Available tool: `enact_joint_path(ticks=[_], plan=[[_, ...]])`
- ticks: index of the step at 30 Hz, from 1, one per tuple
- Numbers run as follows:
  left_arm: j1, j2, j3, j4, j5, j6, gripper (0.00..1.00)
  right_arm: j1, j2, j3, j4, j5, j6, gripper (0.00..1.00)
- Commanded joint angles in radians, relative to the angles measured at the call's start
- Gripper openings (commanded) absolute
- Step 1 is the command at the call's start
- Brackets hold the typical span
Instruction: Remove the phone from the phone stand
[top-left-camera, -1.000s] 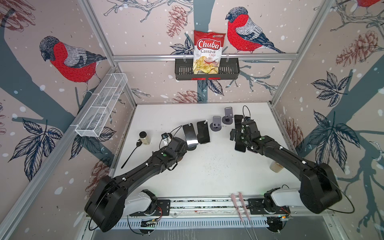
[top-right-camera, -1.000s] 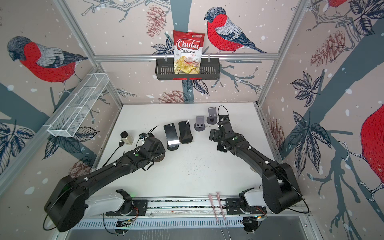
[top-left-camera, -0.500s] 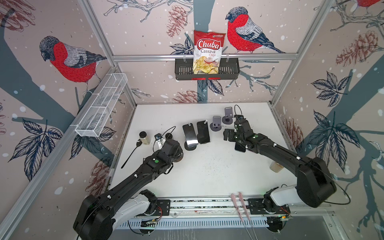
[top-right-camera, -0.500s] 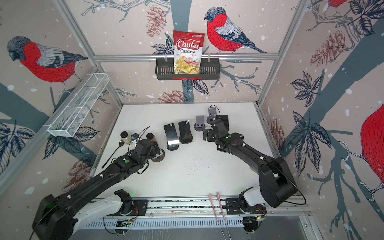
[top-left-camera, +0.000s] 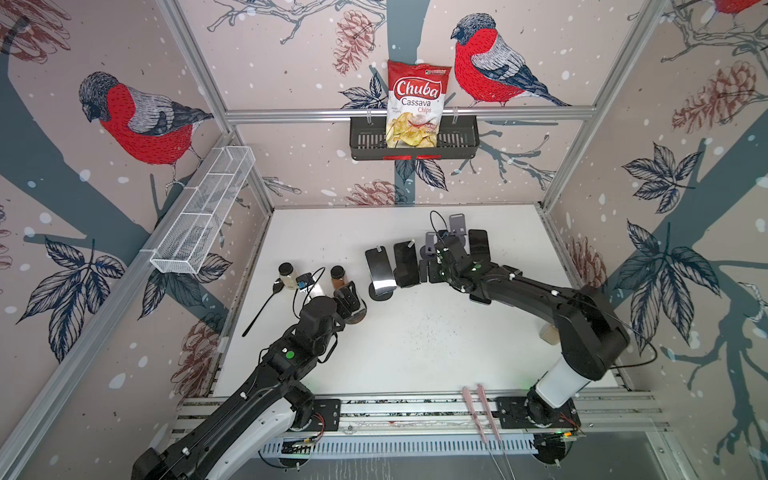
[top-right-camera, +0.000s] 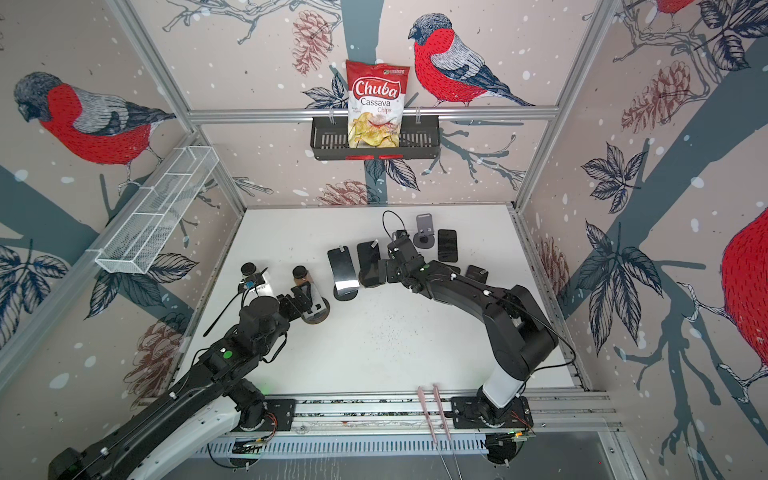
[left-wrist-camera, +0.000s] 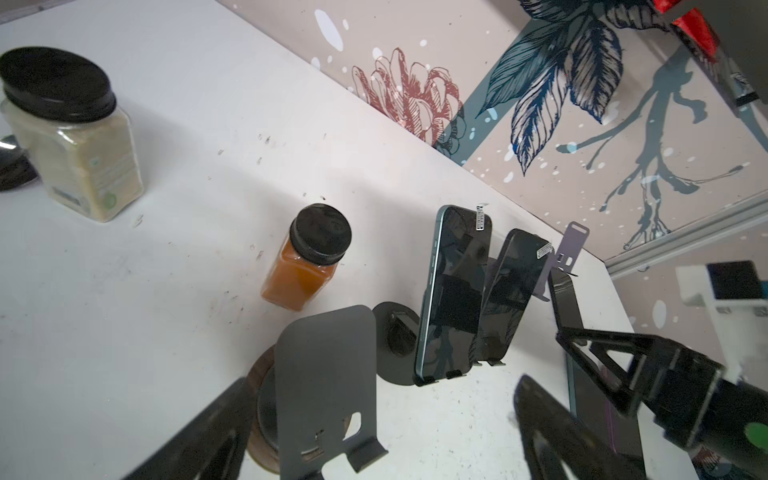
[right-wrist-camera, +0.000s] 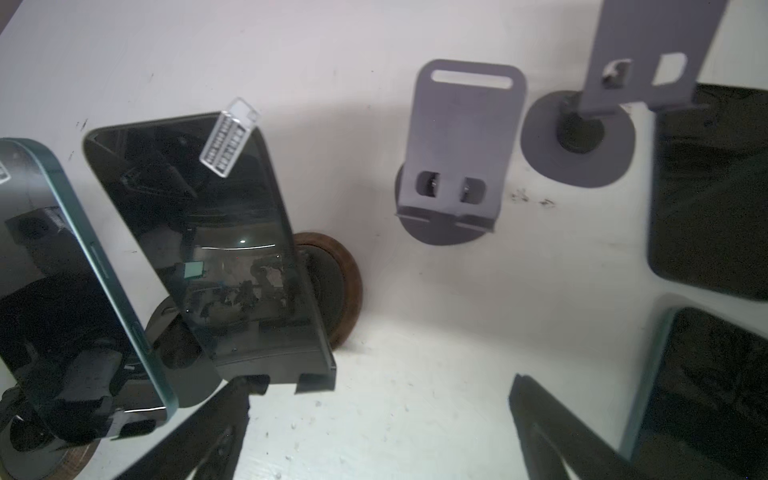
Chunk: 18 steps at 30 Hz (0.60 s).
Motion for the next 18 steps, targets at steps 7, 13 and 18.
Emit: enact_joint_path(ticks=[7,13,18], plan=[[0.000,0.030,-0.011,0.097,0.094,0.032,0.97,0.068,0.111,0.120,0.057,0.028,-0.055,0.99],[0.000,0.028,-0.008,0.094,0.093,0.043,0.97,0.088,0.146,0.119,0.113,0.061,-0.078,0.99],[0.000,0.015,-0.007,0.084,0.081,0.052,0.97,0.088,0.168,0.124,0.140,0.050,-0.105,0.99]])
